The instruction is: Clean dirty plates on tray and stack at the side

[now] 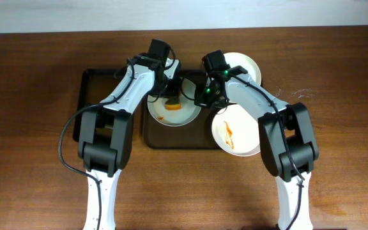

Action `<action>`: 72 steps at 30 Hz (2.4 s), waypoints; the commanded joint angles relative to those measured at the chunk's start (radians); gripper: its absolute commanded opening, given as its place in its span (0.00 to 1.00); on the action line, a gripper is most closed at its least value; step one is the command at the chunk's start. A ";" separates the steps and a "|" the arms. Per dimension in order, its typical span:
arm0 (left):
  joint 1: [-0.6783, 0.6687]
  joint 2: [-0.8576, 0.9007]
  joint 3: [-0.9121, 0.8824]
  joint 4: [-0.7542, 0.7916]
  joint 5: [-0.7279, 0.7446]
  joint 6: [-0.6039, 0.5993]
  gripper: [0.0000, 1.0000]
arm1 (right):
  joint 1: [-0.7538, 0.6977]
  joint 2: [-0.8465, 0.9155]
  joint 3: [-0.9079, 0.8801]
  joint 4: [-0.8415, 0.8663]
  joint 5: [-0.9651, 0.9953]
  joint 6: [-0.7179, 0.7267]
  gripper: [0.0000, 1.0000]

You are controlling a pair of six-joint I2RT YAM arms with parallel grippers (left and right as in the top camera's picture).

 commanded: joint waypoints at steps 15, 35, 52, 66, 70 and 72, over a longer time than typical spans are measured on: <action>0.114 -0.008 0.586 -0.656 -0.274 -0.108 0.00 | -0.001 0.048 0.005 0.014 0.024 0.005 0.13; 0.475 -0.006 0.583 -0.571 -0.026 -0.072 0.00 | 0.092 -0.311 0.009 -0.050 0.351 0.003 0.04; 0.586 -0.006 0.583 -0.607 -0.023 -0.072 0.00 | 0.547 -0.179 0.011 0.490 1.011 -0.399 0.04; 0.586 -0.006 0.583 -0.610 -0.023 -0.072 0.00 | 0.643 -0.127 0.011 0.796 1.260 -0.823 0.04; 0.586 -0.006 0.583 -0.611 -0.023 -0.072 0.00 | 0.626 -0.146 0.011 0.690 1.247 -0.542 0.04; 0.583 -0.006 0.583 -0.611 -0.023 -0.072 0.00 | 0.593 -0.202 0.011 0.539 1.160 -0.370 0.04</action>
